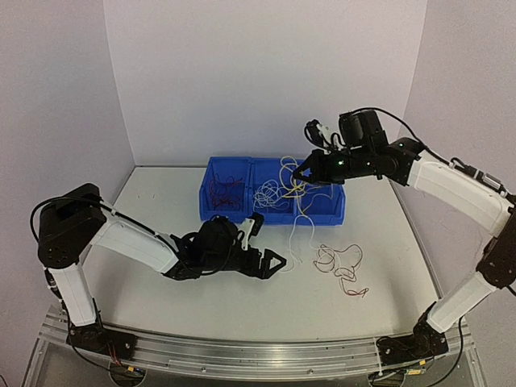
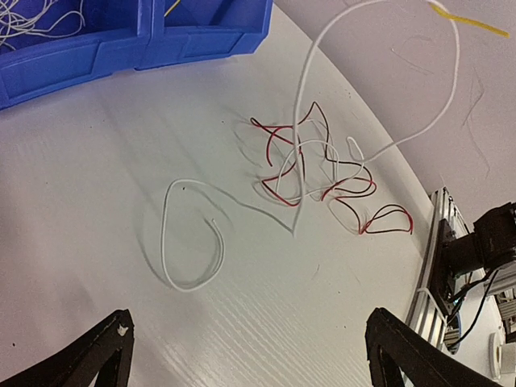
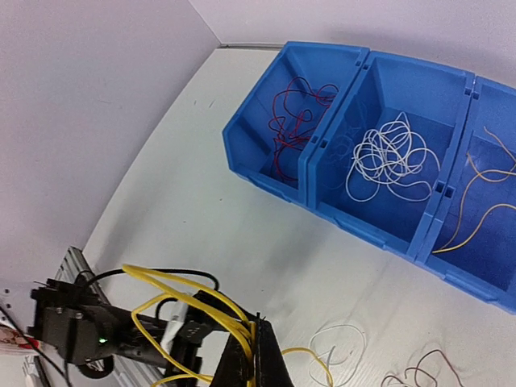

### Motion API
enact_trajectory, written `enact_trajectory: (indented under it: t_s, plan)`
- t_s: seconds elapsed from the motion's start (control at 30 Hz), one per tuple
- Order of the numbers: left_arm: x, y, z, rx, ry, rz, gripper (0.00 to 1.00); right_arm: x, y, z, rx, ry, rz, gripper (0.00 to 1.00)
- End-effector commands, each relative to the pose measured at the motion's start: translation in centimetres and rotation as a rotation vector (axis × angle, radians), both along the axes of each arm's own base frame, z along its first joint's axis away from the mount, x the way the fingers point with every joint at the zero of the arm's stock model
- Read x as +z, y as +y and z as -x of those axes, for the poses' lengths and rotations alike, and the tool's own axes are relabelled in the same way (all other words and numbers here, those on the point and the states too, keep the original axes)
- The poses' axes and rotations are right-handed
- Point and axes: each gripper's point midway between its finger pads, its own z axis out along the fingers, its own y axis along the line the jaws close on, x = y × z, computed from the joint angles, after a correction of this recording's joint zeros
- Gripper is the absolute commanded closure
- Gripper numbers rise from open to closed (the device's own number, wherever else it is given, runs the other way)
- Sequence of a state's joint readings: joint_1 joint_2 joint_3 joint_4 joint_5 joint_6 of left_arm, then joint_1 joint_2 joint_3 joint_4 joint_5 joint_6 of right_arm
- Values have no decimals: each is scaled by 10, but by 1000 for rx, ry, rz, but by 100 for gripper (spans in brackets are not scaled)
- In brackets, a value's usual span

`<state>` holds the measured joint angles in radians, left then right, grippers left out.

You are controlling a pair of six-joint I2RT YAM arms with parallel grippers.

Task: Untangle the cables

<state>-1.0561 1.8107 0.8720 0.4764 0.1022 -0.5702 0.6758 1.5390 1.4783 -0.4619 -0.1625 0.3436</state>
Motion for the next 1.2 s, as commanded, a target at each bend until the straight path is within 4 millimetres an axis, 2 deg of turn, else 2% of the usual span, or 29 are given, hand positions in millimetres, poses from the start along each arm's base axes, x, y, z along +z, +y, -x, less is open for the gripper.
enact_trajectory:
  t_s: [0.0, 0.13, 0.27, 0.37, 0.53, 0.67, 0.87, 0.9, 0.93, 1.07, 1.17]
  plan:
    - [60, -28, -19, -18, -168, 203, 1, 46, 4, 29, 54, 15, -170, 100]
    - [71, -43, -15, -95, -212, 225, 1, 50, 1, 41, 73, 37, -200, 100]
    - [81, -57, -5, -186, -229, 271, 1, 49, 3, 43, 83, 49, -208, 100]
    - [78, -67, -9, -199, -226, 254, 6, 48, 4, 44, 86, 58, -213, 100]
    - [66, -76, -27, -158, -214, 207, 25, 51, 3, 47, 92, 60, -228, 100]
    - [63, -74, -29, -169, -191, 223, 42, 55, 1, 50, 92, 50, -238, 100]
    - [62, -78, -31, -176, -196, 224, 81, 55, 1, 53, 101, 60, -252, 100]
    - [62, -78, -32, -172, -198, 223, 91, 54, 1, 53, 98, 60, -249, 100]
    - [62, -78, -34, -163, -198, 217, 97, 52, 0, 52, 91, 57, -244, 100]
    - [57, -65, -46, -69, -197, 169, 100, 42, -14, 41, 19, -13, -175, 100]
    - [44, -36, -54, 58, -182, 83, 100, 32, -45, 17, -141, -135, -37, 100]
